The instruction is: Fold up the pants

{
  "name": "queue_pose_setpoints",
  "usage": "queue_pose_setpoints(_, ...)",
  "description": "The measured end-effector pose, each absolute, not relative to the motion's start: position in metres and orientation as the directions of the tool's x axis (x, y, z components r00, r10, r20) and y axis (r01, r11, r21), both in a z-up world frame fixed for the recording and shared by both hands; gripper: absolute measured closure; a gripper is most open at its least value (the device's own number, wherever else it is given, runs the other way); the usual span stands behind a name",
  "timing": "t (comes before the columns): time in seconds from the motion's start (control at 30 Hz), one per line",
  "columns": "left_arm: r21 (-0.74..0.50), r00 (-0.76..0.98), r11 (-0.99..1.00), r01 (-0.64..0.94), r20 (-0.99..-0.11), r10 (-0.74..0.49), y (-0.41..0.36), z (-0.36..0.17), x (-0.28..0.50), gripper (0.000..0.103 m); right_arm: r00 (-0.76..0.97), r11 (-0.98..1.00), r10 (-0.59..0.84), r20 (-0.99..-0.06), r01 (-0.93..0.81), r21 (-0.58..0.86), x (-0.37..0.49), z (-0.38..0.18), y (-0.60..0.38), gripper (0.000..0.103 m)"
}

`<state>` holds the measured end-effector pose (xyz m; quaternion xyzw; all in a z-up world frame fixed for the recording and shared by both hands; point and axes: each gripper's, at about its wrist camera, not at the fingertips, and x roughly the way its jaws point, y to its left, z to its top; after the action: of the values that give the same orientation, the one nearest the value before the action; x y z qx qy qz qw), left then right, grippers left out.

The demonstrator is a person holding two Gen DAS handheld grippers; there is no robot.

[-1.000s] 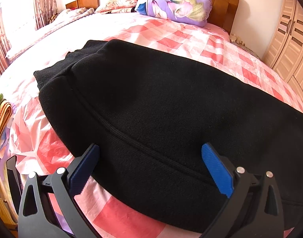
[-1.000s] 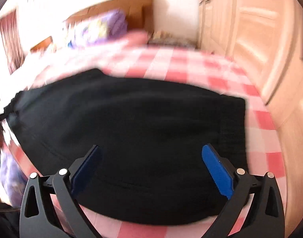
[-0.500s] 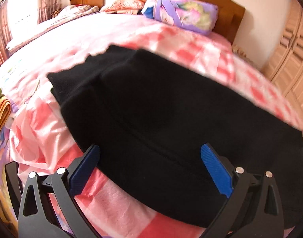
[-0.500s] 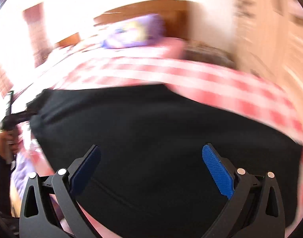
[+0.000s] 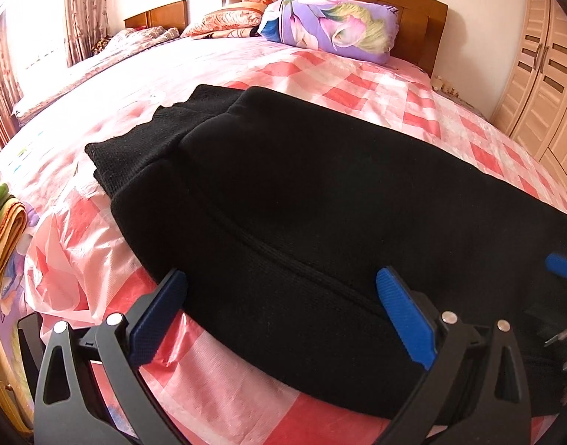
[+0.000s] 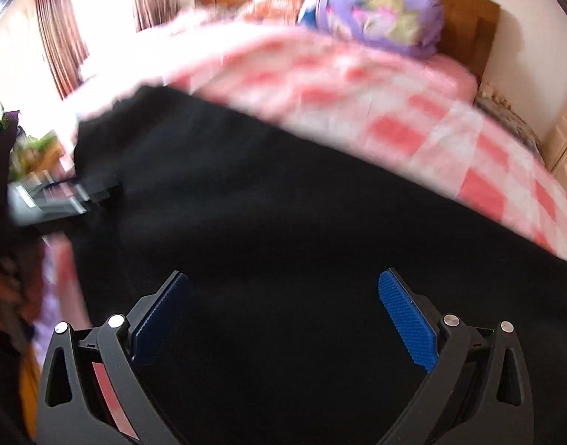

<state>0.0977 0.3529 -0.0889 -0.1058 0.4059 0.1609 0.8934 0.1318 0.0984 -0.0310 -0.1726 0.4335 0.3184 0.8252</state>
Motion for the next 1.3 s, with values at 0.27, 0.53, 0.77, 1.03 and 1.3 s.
queue_pose_setpoints(0.27, -0.059, 0.625, 0.928, -0.368, -0.754, 0.200, 0.352, -0.089, 0.096, 0.001, 0.398, 0.724, 0.351, -0.848, -0.690, -0.024, 0.120, -0.034, 0.092, 0.004)
queue_pose_setpoints(0.53, -0.116, 0.631, 0.926, -0.359, -0.761, 0.149, 0.358, -0.083, 0.082, 0.001, 0.351, 0.704, 0.377, -0.857, -0.710, 0.019, 0.113, -0.032, 0.062, 0.004)
queue_pose_setpoints(0.77, -0.192, 0.640, 0.911, -0.366, -0.763, 0.096, 0.369, -0.090, 0.077, 0.001, 0.445, 0.783, 0.360, -0.820, -0.622, 0.006, 0.126, -0.010, 0.028, 0.004)
queue_pose_setpoints(1.03, -0.170, 0.625, 0.887, -0.429, -0.765, 0.156, 0.365, -0.081, 0.076, 0.003, 0.415, 0.774, 0.333, -0.847, -0.633, -0.006, 0.117, -0.032, 0.021, 0.004)
queue_pose_setpoints(1.3, -0.277, 0.651, 0.921, -0.273, -0.759, -0.036, 0.349, -0.035, 0.186, 0.002, 0.429, 0.776, 0.356, -0.830, -0.630, 0.007, 0.116, -0.035, 0.018, 0.004)
